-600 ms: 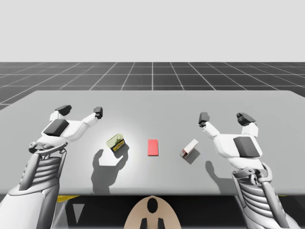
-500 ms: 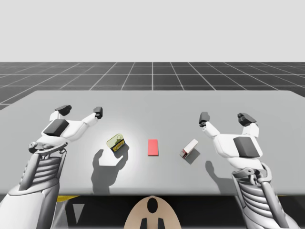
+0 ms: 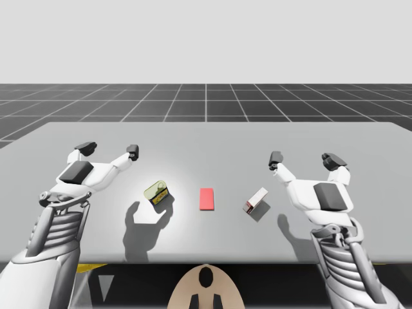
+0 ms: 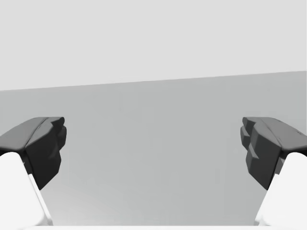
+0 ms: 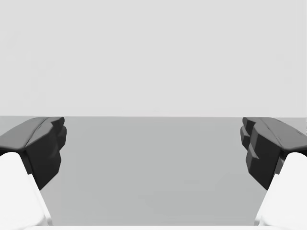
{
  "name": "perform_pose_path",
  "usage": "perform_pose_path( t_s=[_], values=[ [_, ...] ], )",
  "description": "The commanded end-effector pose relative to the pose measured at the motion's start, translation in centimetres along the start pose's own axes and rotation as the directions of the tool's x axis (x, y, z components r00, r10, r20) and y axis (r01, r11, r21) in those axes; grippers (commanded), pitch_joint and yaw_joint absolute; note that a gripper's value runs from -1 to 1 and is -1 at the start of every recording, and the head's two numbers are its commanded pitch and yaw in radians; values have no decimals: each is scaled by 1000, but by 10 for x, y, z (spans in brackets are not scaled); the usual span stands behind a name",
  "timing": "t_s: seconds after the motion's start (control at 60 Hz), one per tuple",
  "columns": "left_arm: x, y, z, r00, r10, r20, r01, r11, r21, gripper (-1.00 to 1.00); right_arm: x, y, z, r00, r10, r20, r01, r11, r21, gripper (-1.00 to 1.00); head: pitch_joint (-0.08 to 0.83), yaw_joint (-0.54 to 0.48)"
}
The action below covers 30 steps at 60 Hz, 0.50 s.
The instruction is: Look at the card. If it is red, pick the object on the left. If it is green, pick the object on the right.
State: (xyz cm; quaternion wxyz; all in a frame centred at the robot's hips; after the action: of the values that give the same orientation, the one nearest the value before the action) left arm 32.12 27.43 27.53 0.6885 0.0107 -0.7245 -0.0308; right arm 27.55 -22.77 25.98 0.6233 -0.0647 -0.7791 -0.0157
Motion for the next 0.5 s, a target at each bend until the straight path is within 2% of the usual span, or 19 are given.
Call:
perform_pose_path(
  t_s=[0.017, 0.333, 0.5],
  values=[
    [0, 0, 0, 1000, -6, -1, 6, 1000, -1, -1000, -4, 4, 1, 1000, -4, -11, 4, 1000, -5, -1000, 456, 4],
    [0, 0, 0, 1000, -10, -3, 10, 1000, -4, -1000, -3, 5, 1, 1000, 2, -11, -2, 1000, -1, -1000, 713, 2],
    [1, -1, 0, 1000, -9, -2, 9, 1000, -5, -1000, -4, 5, 1, 1000, 7, -12, -7, 1000, 2, -1000, 779, -4]
  ],
)
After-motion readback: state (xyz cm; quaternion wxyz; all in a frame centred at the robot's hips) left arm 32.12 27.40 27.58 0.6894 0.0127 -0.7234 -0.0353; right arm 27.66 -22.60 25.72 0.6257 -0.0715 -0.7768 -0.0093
